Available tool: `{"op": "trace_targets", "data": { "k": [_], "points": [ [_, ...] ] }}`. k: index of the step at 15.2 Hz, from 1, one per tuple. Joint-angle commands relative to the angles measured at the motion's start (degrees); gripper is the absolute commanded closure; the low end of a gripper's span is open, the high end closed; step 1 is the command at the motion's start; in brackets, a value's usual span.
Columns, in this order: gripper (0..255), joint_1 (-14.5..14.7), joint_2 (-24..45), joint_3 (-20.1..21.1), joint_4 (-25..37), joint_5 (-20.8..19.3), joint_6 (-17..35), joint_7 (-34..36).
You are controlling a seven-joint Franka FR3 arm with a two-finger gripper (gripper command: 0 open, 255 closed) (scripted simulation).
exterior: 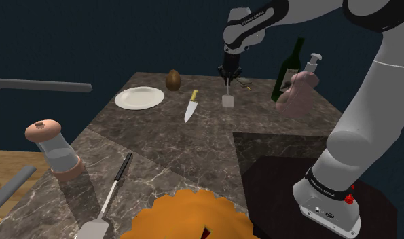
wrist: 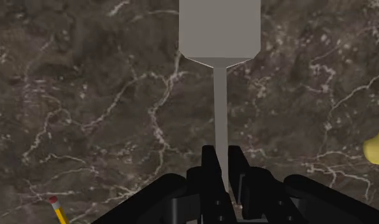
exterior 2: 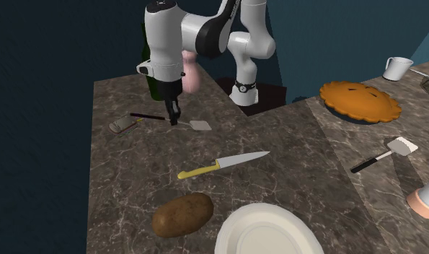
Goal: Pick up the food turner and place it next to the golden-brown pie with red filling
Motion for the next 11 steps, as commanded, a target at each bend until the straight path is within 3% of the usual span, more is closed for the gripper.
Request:
{"op": "trace_targets", "data": {
  "k": [1,11],
  "points": [
    [255,0.0,-0.4,0.0,0.9,0.0,-1.4,0.0],
    [255,0.1,-2.7,0.1,6.0,0.2,-8.7,-0.3]
  ]
}}
